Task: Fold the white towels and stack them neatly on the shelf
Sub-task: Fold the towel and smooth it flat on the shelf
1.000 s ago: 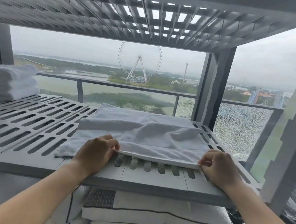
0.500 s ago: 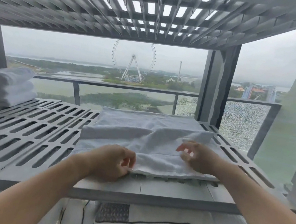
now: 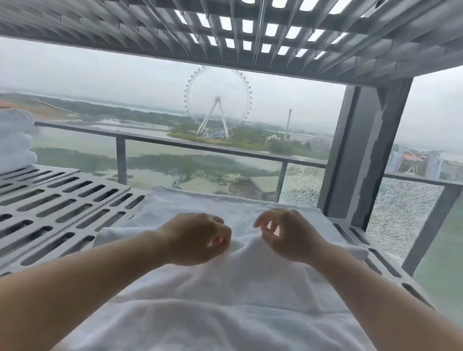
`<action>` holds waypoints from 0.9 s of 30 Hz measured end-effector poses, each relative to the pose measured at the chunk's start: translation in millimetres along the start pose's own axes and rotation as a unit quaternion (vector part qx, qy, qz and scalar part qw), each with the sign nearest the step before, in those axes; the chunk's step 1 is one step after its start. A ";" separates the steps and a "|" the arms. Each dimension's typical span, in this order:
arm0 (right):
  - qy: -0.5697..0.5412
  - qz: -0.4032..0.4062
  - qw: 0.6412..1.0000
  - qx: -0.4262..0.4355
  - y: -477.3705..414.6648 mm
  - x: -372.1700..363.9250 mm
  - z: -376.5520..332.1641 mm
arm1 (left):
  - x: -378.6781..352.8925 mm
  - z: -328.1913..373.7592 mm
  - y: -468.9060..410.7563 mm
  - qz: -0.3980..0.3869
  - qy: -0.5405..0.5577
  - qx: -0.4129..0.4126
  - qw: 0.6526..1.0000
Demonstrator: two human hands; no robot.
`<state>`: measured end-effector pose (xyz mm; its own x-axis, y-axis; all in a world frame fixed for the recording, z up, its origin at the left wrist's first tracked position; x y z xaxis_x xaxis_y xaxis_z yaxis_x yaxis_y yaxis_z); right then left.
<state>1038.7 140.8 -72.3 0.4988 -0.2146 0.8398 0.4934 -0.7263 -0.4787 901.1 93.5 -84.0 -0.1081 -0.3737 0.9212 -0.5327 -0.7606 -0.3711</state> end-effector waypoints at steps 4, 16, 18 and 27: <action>-0.030 -0.016 0.997 -0.068 -19.1 -11.1 30.2 | -2.4 -12.1 -15.7 0.082 -0.026 -0.001 0.996; 0.098 -0.284 0.932 -0.202 24.7 -53.3 62.5 | -49.9 -20.8 -16.7 -0.041 0.071 0.021 0.996; 0.102 -0.294 0.926 -0.216 33.3 -51.7 55.9 | -47.1 -14.3 -10.9 -0.046 0.070 0.004 0.996; 0.137 -0.195 0.943 -0.234 2.6 -14.2 35.0 | -33.4 -42.7 -29.3 -0.101 0.110 0.011 0.989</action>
<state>1057.8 164.8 -94.4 0.1107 0.0150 0.9937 0.2004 -0.9797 -0.0075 884.4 150.9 -98.8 -0.1824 -0.0893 0.9792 -0.5437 -0.8206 -0.1762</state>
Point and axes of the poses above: each hand's wrist, its own y-axis away from the middle knuckle, its own x-axis out of the back of the hand, z = x × y, the point moved 8 cm from there along -y, towards the middle knuckle, and after that the axes turned 2 degrees about -y, right-handed, at the moved point
